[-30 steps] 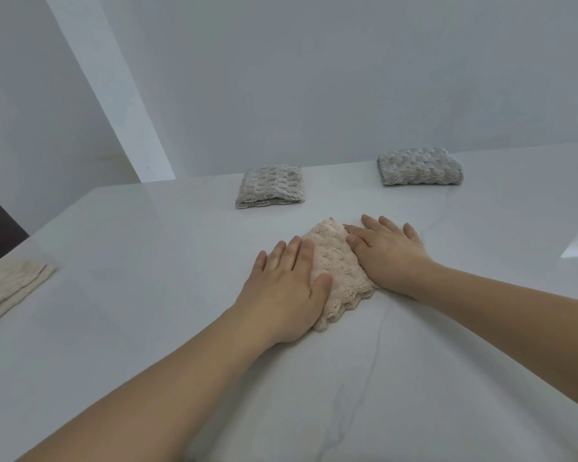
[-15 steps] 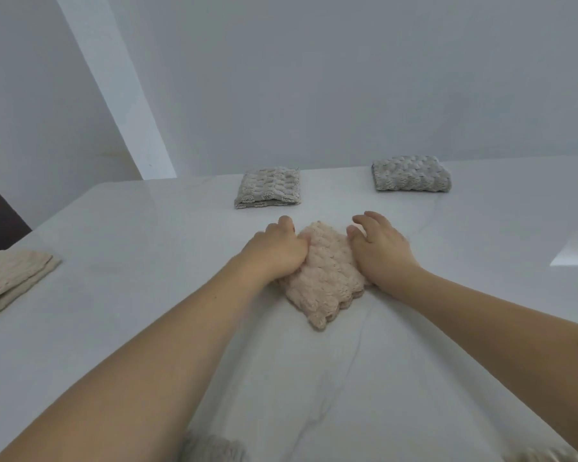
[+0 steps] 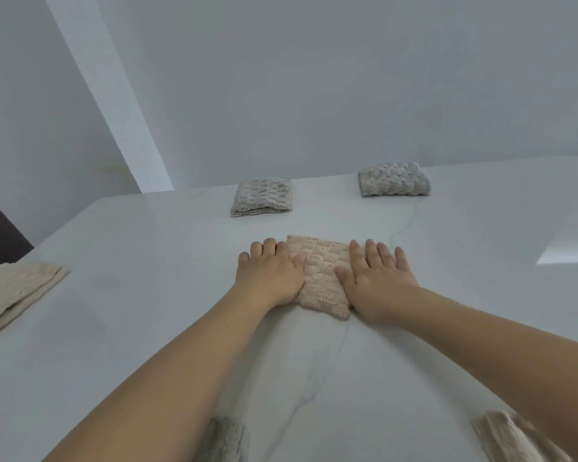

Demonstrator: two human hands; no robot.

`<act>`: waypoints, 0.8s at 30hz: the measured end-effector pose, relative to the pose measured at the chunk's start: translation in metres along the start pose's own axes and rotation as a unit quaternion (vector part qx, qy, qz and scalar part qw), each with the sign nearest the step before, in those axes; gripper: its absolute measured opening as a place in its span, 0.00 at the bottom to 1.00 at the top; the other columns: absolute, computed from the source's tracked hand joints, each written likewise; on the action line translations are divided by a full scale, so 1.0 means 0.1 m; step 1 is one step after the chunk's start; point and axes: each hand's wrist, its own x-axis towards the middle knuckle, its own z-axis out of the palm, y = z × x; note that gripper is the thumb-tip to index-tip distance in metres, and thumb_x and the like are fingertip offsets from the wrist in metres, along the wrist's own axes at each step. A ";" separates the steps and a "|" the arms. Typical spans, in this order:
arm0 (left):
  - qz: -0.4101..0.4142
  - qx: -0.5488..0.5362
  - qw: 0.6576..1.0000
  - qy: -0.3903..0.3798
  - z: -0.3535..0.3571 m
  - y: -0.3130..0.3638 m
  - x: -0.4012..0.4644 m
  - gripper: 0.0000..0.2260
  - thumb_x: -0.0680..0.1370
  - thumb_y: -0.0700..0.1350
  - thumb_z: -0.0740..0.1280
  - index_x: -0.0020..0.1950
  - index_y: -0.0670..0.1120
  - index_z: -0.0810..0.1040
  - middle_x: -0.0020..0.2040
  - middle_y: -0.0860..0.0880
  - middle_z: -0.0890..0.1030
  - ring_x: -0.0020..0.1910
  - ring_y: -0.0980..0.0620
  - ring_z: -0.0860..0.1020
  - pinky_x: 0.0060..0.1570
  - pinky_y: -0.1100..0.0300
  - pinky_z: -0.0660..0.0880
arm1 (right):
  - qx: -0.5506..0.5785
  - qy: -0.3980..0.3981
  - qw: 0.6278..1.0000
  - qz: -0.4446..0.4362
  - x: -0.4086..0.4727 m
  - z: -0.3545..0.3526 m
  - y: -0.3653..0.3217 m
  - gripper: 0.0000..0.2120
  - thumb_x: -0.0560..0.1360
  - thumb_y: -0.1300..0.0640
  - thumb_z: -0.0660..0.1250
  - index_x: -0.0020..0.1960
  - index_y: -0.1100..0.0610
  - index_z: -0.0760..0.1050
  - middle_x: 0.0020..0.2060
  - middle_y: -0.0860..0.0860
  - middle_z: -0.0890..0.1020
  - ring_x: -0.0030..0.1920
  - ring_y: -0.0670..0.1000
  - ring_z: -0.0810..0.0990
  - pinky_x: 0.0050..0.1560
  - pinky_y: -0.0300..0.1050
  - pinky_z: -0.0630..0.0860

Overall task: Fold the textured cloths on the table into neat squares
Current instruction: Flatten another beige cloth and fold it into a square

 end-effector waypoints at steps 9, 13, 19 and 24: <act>-0.164 -0.435 0.881 -0.087 -0.41 0.14 0.08 0.11 0.74 0.47 0.67 0.53 0.43 0.77 0.51 0.43 0.80 0.44 0.46 0.78 0.44 0.58 0.74 | 0.279 0.022 0.947 0.157 0.18 -0.26 -0.26 0.22 0.75 0.52 0.57 0.67 0.59 0.67 0.64 0.58 0.70 0.65 0.61 0.68 0.66 0.53 0.66; -0.197 -0.563 0.799 -0.077 -0.44 0.04 0.20 0.18 0.70 0.49 0.67 0.58 0.44 0.78 0.54 0.41 0.83 0.51 0.42 0.82 0.53 0.50 0.79 | 0.620 0.016 0.759 0.199 0.50 -0.35 -0.32 0.09 0.79 0.58 0.56 0.56 0.60 0.70 0.47 0.56 0.78 0.47 0.57 0.78 0.56 0.50 0.75; -0.188 -0.648 0.724 -0.145 -0.44 -0.15 0.54 0.20 0.82 0.59 0.58 0.54 0.46 0.82 0.44 0.46 0.86 0.41 0.47 0.86 0.41 0.54 0.81 | 0.684 0.004 0.714 0.149 0.83 -0.48 -0.36 0.11 0.79 0.57 0.57 0.47 0.62 0.76 0.34 0.56 0.82 0.32 0.54 0.83 0.32 0.50 0.82; -0.228 -0.665 0.684 -0.197 -0.66 -0.12 0.62 0.28 0.81 0.67 0.50 0.62 0.50 0.80 0.50 0.46 0.86 0.48 0.46 0.85 0.47 0.52 0.81 | 0.647 -0.012 0.753 0.123 0.96 -0.81 -0.45 0.10 0.82 0.52 0.54 0.56 0.55 0.72 0.52 0.56 0.80 0.50 0.58 0.81 0.52 0.59 0.80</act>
